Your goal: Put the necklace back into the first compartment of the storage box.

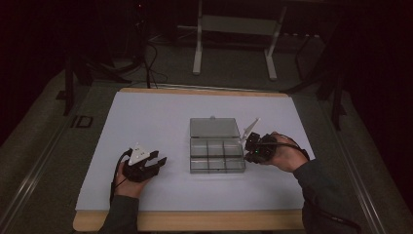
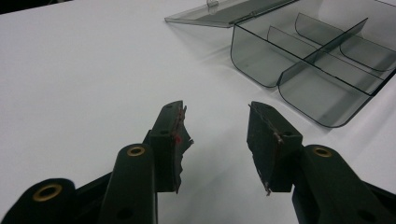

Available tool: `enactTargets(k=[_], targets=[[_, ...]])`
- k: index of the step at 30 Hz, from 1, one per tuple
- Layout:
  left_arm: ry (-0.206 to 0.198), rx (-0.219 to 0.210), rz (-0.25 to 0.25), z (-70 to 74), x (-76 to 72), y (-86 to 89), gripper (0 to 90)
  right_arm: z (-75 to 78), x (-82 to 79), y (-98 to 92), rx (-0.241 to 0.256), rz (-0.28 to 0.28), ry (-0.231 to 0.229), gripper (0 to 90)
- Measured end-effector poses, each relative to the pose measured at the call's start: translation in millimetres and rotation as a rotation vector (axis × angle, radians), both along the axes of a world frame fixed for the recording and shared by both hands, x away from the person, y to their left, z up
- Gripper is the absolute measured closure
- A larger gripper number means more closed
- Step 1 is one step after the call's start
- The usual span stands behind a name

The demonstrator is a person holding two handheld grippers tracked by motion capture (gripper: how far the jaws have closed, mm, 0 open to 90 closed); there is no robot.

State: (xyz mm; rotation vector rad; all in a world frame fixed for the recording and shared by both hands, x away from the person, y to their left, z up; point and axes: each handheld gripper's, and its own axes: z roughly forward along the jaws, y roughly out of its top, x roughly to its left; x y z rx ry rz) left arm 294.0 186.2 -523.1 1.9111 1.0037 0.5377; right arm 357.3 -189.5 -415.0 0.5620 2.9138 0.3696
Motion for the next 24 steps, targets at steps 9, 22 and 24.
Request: enactTargets(k=[9,22,24], targets=[[0.0,0.003,0.001,0.1,0.2,0.7,56.9,4.3,2.9,10.3,0.002,0.016,-0.005,86.1],[-0.002,0.0,0.003,0.4,0.2,1.6,56.9,8.7,9.3,23.3,0.014,0.031,-0.009,86.1],[-0.003,-0.002,0.005,0.8,0.0,1.8,56.9,9.1,10.7,26.5,0.016,0.034,-0.006,86.1]])
